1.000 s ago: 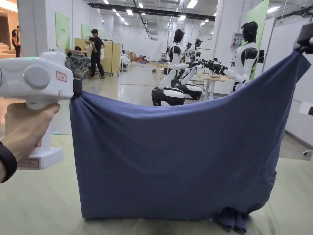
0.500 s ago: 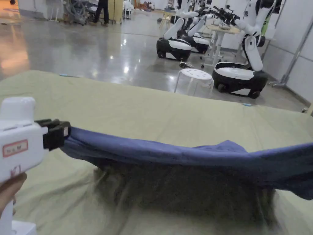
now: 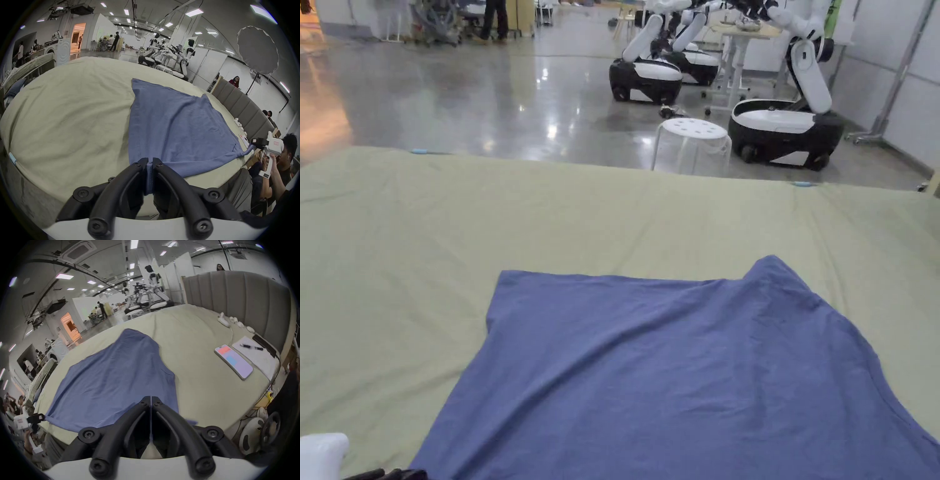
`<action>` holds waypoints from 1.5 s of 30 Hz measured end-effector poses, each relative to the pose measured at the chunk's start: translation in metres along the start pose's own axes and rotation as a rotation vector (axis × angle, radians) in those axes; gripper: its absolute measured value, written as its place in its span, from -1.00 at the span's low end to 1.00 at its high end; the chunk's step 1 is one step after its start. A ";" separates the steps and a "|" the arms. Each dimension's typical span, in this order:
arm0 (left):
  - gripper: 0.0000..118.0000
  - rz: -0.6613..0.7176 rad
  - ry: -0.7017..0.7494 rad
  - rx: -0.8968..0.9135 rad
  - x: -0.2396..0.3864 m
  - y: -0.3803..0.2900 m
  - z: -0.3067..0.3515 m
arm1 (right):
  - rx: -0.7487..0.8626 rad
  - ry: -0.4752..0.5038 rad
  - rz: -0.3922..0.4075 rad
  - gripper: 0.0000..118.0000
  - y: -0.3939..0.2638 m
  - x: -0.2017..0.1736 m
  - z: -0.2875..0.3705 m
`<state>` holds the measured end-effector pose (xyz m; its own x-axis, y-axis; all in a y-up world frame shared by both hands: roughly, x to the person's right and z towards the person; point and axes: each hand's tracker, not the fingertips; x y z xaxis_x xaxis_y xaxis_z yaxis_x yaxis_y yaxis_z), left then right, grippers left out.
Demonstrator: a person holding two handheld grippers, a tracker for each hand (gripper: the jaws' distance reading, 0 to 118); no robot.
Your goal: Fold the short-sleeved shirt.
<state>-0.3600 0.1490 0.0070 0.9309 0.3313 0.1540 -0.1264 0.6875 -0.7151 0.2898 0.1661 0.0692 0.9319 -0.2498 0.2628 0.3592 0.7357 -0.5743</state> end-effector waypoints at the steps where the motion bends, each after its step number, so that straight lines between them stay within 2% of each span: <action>1: -0.14 -0.020 -0.020 -0.003 0.002 0.000 0.005 | -0.005 0.004 -0.013 -0.02 -0.003 0.006 -0.007; 2: -0.08 -0.052 -0.063 0.014 0.003 0.000 0.008 | -0.027 0.000 -0.036 0.44 -0.006 0.011 -0.014; 3: -0.08 -0.047 -0.041 0.023 0.003 0.001 0.011 | -0.038 -0.003 -0.047 0.50 -0.008 0.013 -0.018; 5: -0.08 -0.074 -0.009 0.093 0.006 0.002 0.022 | -0.014 -0.018 -0.032 0.52 -0.013 0.015 -0.019; 7: -0.08 -0.099 0.028 0.186 0.013 0.007 0.037 | 0.048 -0.032 0.026 0.51 -0.010 0.011 -0.013; 11: -0.08 -0.183 0.030 0.444 0.041 0.021 0.078 | 0.217 -0.042 0.107 0.54 0.008 -0.021 0.020; 14: -0.08 -0.277 0.058 0.585 0.072 0.037 0.105 | 0.367 -0.072 0.258 0.55 0.025 -0.078 0.061; 16: -0.08 -0.315 0.095 0.644 0.092 0.044 0.117 | 0.448 -0.073 0.330 0.56 0.029 -0.095 0.077; 18: -0.08 -0.333 0.096 0.675 0.090 0.040 0.116 | 0.492 -0.041 0.337 0.56 0.027 -0.120 0.089; 19: -0.08 -0.337 0.114 0.687 0.099 0.040 0.117 | 0.501 -0.014 0.315 0.56 0.023 -0.133 0.092; 20: -0.08 -0.345 0.149 0.701 0.108 0.040 0.116 | 0.490 0.001 0.261 0.56 0.020 -0.138 0.089; 22: -0.15 -0.370 0.229 0.728 0.117 0.033 0.110 | 0.417 0.072 0.201 0.41 0.011 -0.156 0.085; 23: -0.25 -0.382 0.239 0.732 0.121 0.030 0.109 | 0.424 0.133 0.219 0.12 0.004 -0.163 0.085; 24: -0.71 -0.384 0.231 0.719 0.124 0.029 0.107 | 0.454 0.156 0.234 -0.35 -0.004 -0.170 0.086; 25: -0.90 -0.380 0.236 0.711 0.127 0.026 0.104 | 0.476 0.121 0.254 -0.70 -0.011 -0.180 0.086; 26: -0.91 -0.361 0.242 0.679 0.129 0.026 0.102 | 0.486 0.098 0.305 -0.96 -0.014 -0.190 0.086; 27: -0.94 -0.353 0.252 0.681 0.128 0.024 0.101 | 0.485 0.100 0.335 -0.99 -0.016 -0.197 0.086; 30: -0.96 -0.315 0.210 0.631 0.122 0.020 0.095 | 0.442 0.170 0.315 -1.00 -0.021 -0.211 0.084; 31: -0.96 -0.311 0.191 0.620 0.120 0.018 0.093 | 0.447 0.147 0.324 -1.00 -0.022 -0.217 0.083; 32: -0.96 -0.314 0.170 0.592 0.121 0.017 0.089 | 0.440 0.108 0.352 -1.00 -0.021 -0.203 0.074; 35: -0.96 -0.333 0.192 0.586 0.125 0.011 0.088 | 0.448 0.104 0.380 -1.00 -0.023 -0.206 0.073; 39: -0.96 -0.297 0.165 0.566 0.120 0.013 0.089 | 0.448 0.115 0.383 -1.00 -0.023 -0.193 0.064; 42: -0.95 -0.275 0.142 0.527 0.112 0.016 0.086 | 0.382 0.196 0.345 -1.00 -0.026 -0.182 0.054; 45: -0.95 -0.275 0.160 0.496 0.104 0.012 0.086 | 0.374 0.185 0.347 -1.00 -0.033 -0.182 0.053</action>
<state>-0.2938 0.2474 0.0726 0.9874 0.0228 0.1564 0.0178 0.9672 -0.2533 0.1058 0.2204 0.0811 0.9980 -0.0338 -0.0534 0.0176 0.9601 -0.2792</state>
